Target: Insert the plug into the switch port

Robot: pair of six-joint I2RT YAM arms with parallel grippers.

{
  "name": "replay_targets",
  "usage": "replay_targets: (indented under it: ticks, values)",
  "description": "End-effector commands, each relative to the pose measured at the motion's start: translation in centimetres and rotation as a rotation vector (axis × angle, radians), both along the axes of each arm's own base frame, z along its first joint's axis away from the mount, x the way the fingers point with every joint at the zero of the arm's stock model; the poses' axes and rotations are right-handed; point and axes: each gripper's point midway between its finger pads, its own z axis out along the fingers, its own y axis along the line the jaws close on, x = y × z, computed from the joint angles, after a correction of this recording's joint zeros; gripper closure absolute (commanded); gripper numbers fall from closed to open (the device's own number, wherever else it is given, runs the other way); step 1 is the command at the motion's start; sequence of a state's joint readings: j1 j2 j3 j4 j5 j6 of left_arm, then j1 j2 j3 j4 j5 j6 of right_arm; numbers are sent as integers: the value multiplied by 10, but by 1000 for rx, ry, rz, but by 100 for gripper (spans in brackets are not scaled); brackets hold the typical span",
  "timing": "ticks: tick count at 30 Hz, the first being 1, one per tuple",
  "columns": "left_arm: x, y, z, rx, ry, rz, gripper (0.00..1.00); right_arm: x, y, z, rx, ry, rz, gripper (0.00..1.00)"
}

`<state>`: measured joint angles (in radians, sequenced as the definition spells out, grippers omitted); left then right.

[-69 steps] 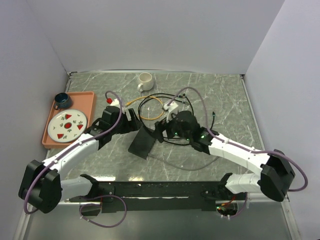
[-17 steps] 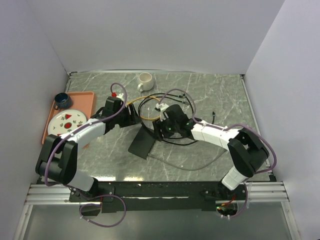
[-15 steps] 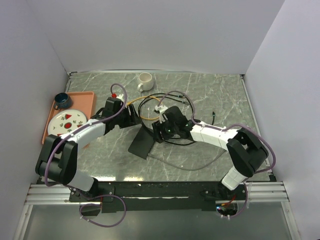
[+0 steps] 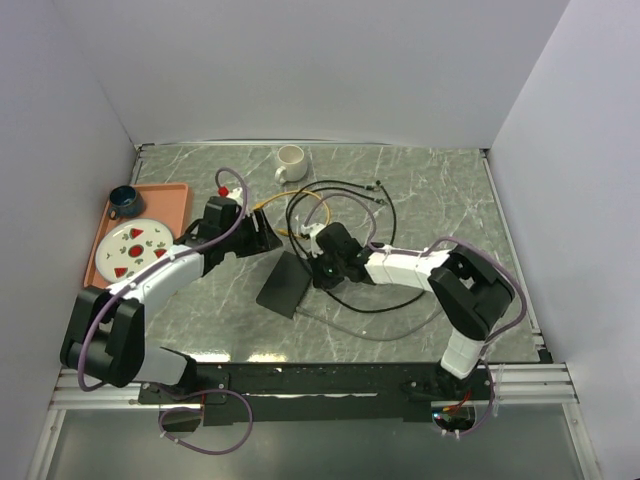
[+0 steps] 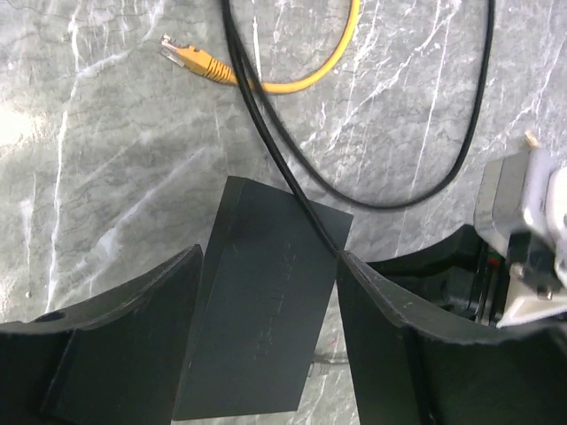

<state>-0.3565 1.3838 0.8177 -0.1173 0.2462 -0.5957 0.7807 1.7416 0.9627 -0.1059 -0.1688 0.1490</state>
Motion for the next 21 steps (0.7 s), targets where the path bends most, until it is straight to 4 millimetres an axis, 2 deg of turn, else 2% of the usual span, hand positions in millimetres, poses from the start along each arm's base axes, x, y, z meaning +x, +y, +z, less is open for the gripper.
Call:
replay_targets:
  ticks: [1,2,4,5,6,7,8,9,10,11,12,13,14,15,16,18,19,21]
  values:
    - [-3,5,12,-7,-40,16,32,2,17,44,91,-81,35,100]
    - [-4,6,13,-5,-43,18,31,3,20,69,143,-123,37,100]
    - [-6,9,20,-3,-66,24,28,8,17,102,204,-178,23,100]
    - [-7,10,22,-3,-75,23,25,10,14,137,271,-237,11,100]
    - [-9,12,24,-3,-84,26,24,11,10,156,322,-257,-4,100]
    - [-10,12,34,-10,-115,24,22,20,-2,175,365,-286,-43,100]
    - [-11,13,39,-16,-132,24,17,18,-13,209,441,-346,-60,100]
    - [-13,13,42,-23,-150,21,15,21,-22,231,503,-376,-95,100]
    - [-16,13,53,-39,-186,21,13,27,-39,248,538,-415,-142,100]
    - [-18,10,60,-60,-205,2,10,21,-54,281,615,-485,-183,100]
    - [-21,9,70,-82,-248,-7,9,21,-65,304,669,-552,-219,100]
    - [-24,7,76,-100,-266,-19,7,12,-86,335,731,-642,-265,100]
    - [-26,5,81,-118,-287,-33,5,8,-95,342,769,-664,-302,100]
    - [-32,2,87,-147,-304,-59,4,1,-104,362,831,-725,-322,100]
    - [-32,-3,97,-180,-340,-76,2,-12,-121,385,893,-793,-362,100]
    - [-41,-10,105,-225,-364,-123,3,-23,-134,393,969,-812,-411,100]
    - [-42,-12,112,-248,-388,-132,3,-36,-146,410,1036,-861,-422,100]
    - [-47,-17,119,-274,-405,-168,3,-44,-154,410,1092,-859,-455,100]
